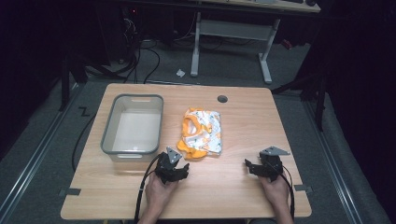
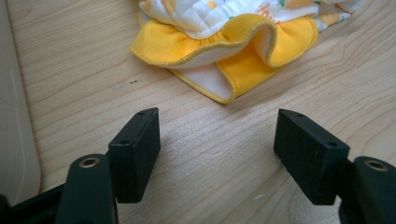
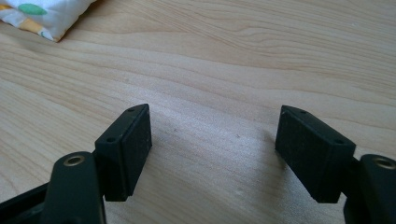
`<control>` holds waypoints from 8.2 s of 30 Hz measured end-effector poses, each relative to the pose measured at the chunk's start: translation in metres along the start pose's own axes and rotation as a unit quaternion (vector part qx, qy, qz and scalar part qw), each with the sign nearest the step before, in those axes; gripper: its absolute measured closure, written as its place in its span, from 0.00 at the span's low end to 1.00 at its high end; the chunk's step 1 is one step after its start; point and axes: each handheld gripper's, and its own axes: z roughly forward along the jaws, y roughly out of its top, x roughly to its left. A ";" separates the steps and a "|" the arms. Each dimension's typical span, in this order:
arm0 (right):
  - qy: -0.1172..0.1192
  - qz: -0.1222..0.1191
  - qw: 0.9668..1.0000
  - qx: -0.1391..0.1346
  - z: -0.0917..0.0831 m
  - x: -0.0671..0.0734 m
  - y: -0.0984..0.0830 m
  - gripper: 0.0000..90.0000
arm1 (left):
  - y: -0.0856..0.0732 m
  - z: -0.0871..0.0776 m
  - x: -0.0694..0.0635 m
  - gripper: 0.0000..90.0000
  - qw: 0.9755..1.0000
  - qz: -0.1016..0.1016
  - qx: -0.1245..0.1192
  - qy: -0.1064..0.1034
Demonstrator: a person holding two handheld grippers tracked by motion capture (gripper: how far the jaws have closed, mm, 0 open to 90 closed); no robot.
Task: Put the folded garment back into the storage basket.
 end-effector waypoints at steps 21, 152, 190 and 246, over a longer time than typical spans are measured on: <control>0.000 0.000 1.000 0.000 0.000 0.000 0.000 0.30 | 0.000 0.000 0.000 0.35 1.000 0.000 0.001 -0.001; 0.000 -0.002 1.000 0.000 0.000 0.000 0.000 0.30 | 0.104 0.090 0.028 0.45 0.995 -0.052 0.082 0.015; -0.001 -0.001 1.000 0.000 0.000 0.000 0.000 0.30 | 0.123 0.039 0.018 0.85 0.999 -0.008 0.011 -0.046; 0.000 0.000 1.000 0.001 0.000 0.000 0.000 0.30 | 0.133 -0.046 0.046 0.85 0.995 -0.004 -0.060 -0.078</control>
